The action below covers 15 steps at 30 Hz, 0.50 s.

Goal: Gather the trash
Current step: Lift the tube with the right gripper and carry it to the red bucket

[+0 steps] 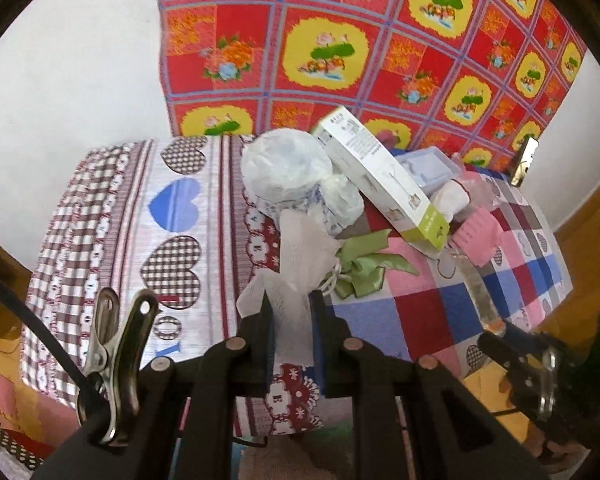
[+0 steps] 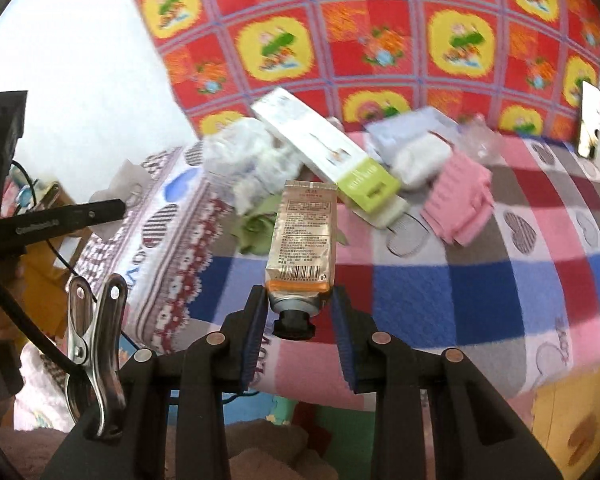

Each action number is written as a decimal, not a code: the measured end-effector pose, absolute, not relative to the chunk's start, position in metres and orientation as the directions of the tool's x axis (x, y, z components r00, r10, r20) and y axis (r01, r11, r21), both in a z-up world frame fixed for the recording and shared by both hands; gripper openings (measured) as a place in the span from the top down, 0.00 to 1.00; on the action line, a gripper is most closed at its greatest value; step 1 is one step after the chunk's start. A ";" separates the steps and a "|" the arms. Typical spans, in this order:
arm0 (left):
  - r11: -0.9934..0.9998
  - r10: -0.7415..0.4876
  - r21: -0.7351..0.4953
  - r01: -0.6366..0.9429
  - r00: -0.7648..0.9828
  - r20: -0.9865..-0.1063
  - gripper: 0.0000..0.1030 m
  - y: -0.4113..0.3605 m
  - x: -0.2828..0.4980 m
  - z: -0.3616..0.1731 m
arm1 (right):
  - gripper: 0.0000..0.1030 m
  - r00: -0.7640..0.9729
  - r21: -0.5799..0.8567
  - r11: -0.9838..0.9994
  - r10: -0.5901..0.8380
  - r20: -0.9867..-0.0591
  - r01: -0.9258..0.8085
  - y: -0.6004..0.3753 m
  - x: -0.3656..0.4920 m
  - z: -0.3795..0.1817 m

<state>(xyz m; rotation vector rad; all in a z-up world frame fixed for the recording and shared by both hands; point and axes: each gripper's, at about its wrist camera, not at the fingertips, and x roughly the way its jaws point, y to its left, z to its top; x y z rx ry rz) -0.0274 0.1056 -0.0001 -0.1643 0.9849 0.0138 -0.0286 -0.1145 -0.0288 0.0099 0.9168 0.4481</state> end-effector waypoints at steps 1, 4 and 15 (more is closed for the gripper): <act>0.988 -0.043 -0.118 -0.099 0.561 -0.827 0.85 0.106 -0.031 0.001 | 0.68 0.517 0.203 0.902 0.390 -0.762 -0.382 -0.111 -0.028 -0.029; 0.983 -0.016 -0.115 -0.141 0.562 -0.827 0.85 0.109 -0.039 0.000 | 0.68 0.503 0.211 0.879 0.426 -0.752 -0.428 -0.099 -0.030 -0.027; 0.961 0.075 -0.091 -0.263 0.559 -0.826 0.85 0.141 -0.067 0.004 | 0.68 0.449 0.228 0.792 0.529 -0.720 -0.566 -0.043 -0.032 -0.014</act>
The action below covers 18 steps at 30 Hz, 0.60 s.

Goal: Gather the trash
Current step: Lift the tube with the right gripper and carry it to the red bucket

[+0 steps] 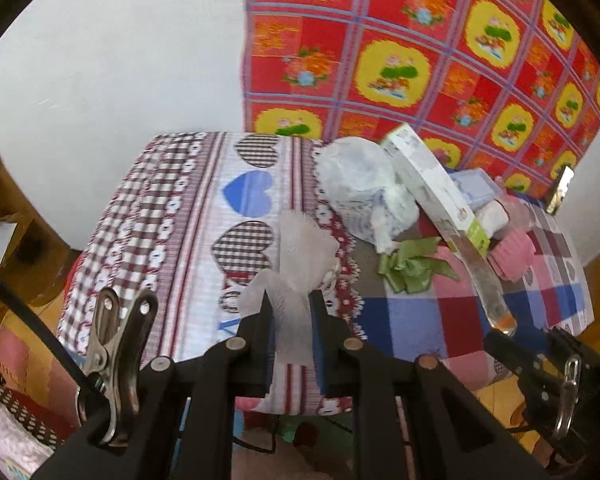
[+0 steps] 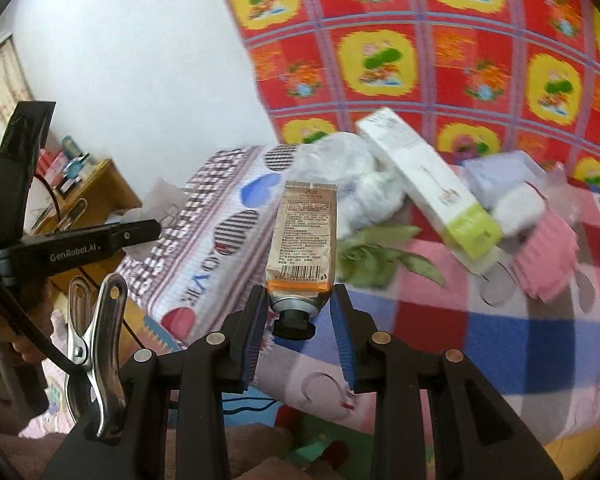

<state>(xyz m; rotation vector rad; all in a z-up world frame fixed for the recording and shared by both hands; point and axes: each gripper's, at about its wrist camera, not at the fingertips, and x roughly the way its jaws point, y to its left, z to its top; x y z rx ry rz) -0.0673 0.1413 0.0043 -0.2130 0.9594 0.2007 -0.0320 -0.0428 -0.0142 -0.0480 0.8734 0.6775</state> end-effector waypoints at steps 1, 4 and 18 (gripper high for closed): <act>0.957 0.084 -0.090 -0.275 0.562 -0.823 0.85 0.146 -0.071 0.005 | 0.68 0.445 0.223 0.784 0.533 -0.720 -0.579 -0.037 -0.033 -0.013; 0.942 0.104 -0.102 -0.319 0.569 -0.816 0.85 0.163 -0.083 0.007 | 0.68 0.429 0.201 0.753 0.548 -0.718 -0.627 -0.016 -0.036 -0.009; 0.875 0.177 -0.134 -0.464 0.566 -0.806 0.85 0.256 -0.131 0.003 | 0.68 0.335 0.177 0.645 0.587 -0.737 -0.743 0.111 -0.042 0.003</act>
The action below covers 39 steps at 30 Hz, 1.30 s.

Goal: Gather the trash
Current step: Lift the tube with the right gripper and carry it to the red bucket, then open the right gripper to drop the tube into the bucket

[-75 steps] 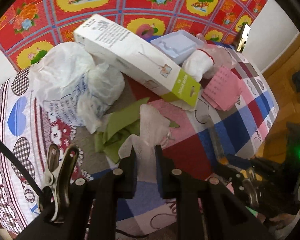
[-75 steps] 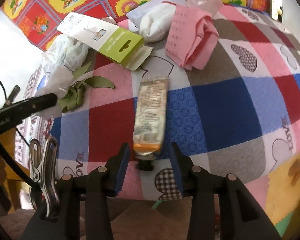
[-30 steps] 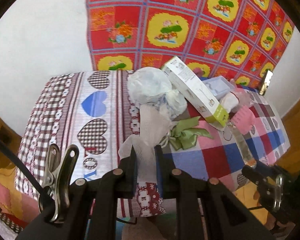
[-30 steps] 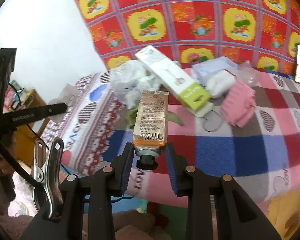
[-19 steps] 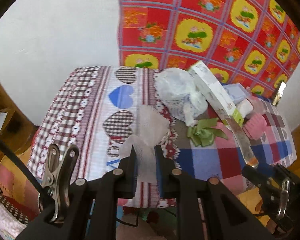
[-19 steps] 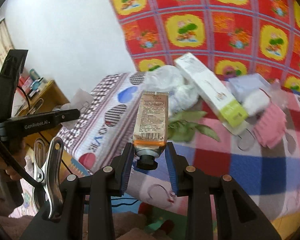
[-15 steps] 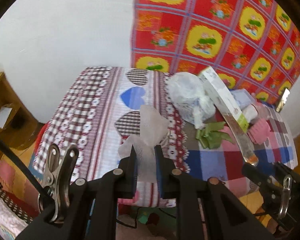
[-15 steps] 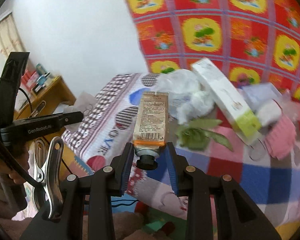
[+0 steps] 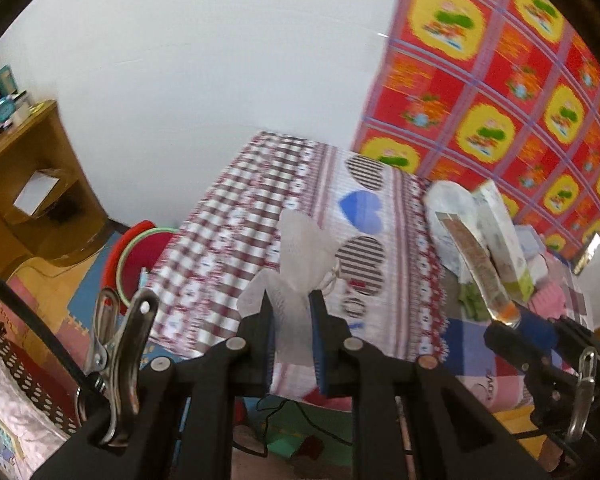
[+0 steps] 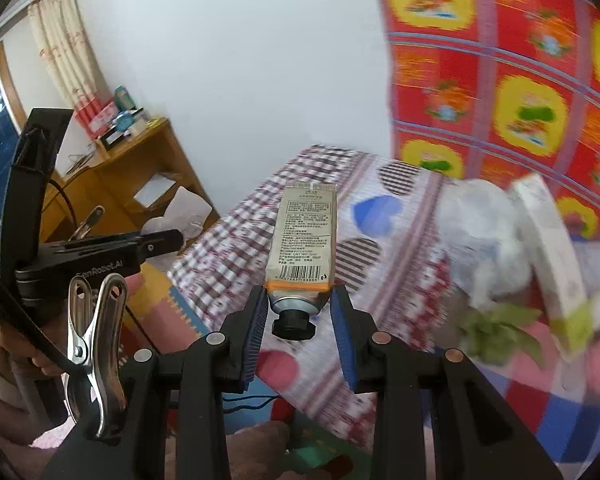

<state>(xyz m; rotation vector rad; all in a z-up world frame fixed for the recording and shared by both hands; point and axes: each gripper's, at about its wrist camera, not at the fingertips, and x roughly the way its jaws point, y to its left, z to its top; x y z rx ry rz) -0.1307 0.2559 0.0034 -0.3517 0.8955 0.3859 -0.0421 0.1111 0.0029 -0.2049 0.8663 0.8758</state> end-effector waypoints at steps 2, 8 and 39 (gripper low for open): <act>0.865 0.178 -0.145 -0.481 0.564 -0.806 0.85 0.276 -0.136 0.002 | 0.68 0.322 0.175 0.634 0.588 -0.742 -0.753 0.136 -0.040 0.001; 0.838 0.196 -0.149 -0.525 0.544 -0.816 0.85 0.338 -0.144 -0.008 | 0.68 0.278 0.175 0.594 0.591 -0.757 -0.785 0.205 -0.035 -0.004; 0.732 0.056 -0.232 -0.640 0.396 -0.917 0.81 0.595 -0.108 -0.183 | 0.68 0.087 0.142 0.488 0.417 -0.904 -0.861 0.465 0.011 -0.112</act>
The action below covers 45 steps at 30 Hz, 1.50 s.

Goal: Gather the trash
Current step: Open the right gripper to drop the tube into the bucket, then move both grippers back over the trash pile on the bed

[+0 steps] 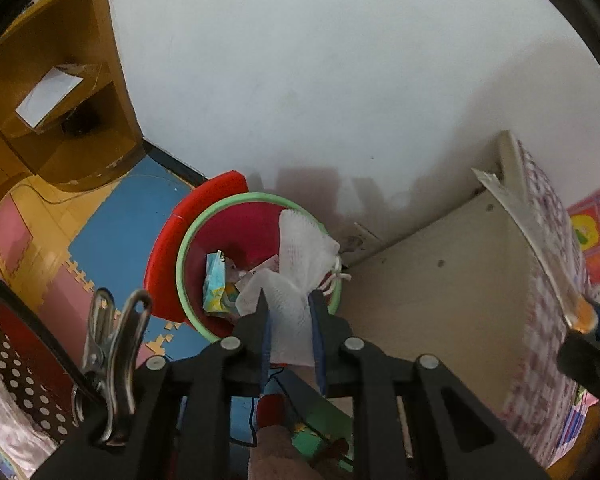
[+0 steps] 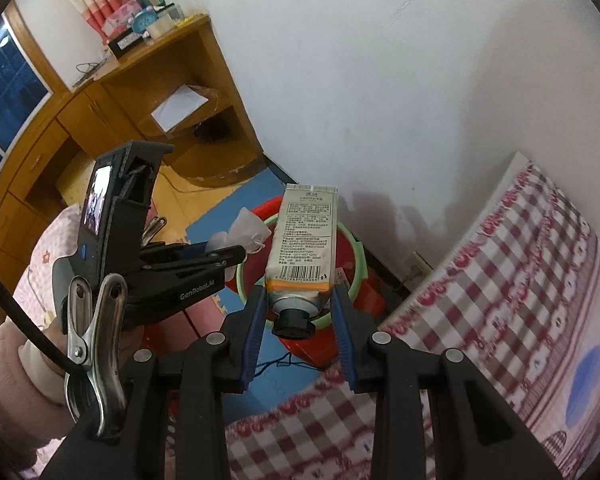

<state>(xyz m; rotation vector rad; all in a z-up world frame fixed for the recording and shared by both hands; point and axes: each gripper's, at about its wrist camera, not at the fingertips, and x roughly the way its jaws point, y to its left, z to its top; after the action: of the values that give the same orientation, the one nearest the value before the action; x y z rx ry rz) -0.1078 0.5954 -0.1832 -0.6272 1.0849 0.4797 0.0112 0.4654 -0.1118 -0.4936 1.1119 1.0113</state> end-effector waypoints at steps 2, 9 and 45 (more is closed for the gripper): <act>0.730 0.053 -0.235 -0.642 0.396 -0.917 0.78 0.602 -0.107 -0.189 | 0.68 0.082 0.141 0.488 0.409 -0.909 -0.861 0.472 0.013 -0.118; 0.740 0.038 -0.232 -0.631 0.384 -0.923 0.68 0.614 -0.107 -0.195 | 0.68 0.058 0.151 0.482 0.391 -0.919 -0.863 0.486 0.017 -0.133; 0.726 0.100 -0.196 -0.659 0.383 -0.918 0.68 0.605 -0.149 -0.132 | 0.65 0.074 0.236 0.504 0.520 -0.851 -0.831 0.454 -0.022 -0.095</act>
<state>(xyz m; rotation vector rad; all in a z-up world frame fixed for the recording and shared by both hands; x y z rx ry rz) -0.1493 0.6053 -0.1324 -0.6042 1.0787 0.5231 -0.0222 0.4544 -0.0952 -0.3518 1.0853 1.0456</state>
